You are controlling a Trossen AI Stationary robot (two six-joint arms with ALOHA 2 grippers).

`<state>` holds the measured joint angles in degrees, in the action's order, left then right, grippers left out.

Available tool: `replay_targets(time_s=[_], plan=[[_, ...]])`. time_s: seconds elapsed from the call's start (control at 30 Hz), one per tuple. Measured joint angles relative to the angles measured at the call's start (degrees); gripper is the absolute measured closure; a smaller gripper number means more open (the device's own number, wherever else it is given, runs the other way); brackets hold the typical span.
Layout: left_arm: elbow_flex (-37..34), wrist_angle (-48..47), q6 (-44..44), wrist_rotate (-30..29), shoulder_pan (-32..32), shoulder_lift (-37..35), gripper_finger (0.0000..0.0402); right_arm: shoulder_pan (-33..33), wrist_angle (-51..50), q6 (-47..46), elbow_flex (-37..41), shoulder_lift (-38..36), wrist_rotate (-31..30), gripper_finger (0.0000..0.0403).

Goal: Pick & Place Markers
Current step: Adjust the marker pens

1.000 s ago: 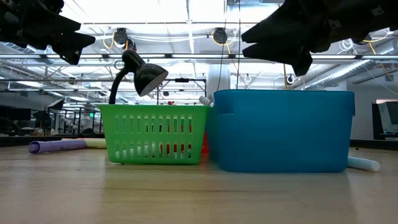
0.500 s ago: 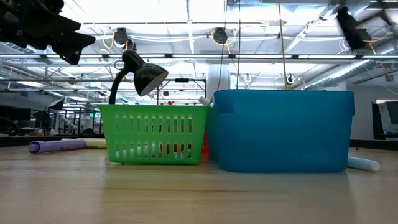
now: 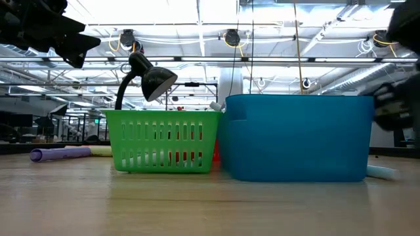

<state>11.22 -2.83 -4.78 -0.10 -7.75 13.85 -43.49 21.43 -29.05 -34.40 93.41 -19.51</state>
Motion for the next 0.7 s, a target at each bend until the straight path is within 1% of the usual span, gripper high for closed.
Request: replay_targets(time_s=[0.17,0.27,0.37,0.5,0.7], plan=[[0.0,0.0,0.0,0.0,0.0,0.0,0.0204,2.4,6.2,-0.2,0.0,5.9,0.0,0.0403],[0.0,0.0,0.0,0.0,0.0,0.0,0.0204,3.4,7.5,-0.5,-0.4,7.8,-0.6,0.0403],[0.0,0.0,0.0,0.0,0.0,0.0,0.0204,3.9,5.2,-3.0,-0.5,8.4,-3.5,0.0403],[0.0,0.0,0.0,0.0,0.0,0.0,0.0204,4.0,0.8,-4.9,-0.5,7.3,-5.6,0.0403],[0.0,0.0,0.0,0.0,0.0,0.0,0.0204,4.1,-4.9,-10.7,-0.5,5.2,-6.2,0.0403]])
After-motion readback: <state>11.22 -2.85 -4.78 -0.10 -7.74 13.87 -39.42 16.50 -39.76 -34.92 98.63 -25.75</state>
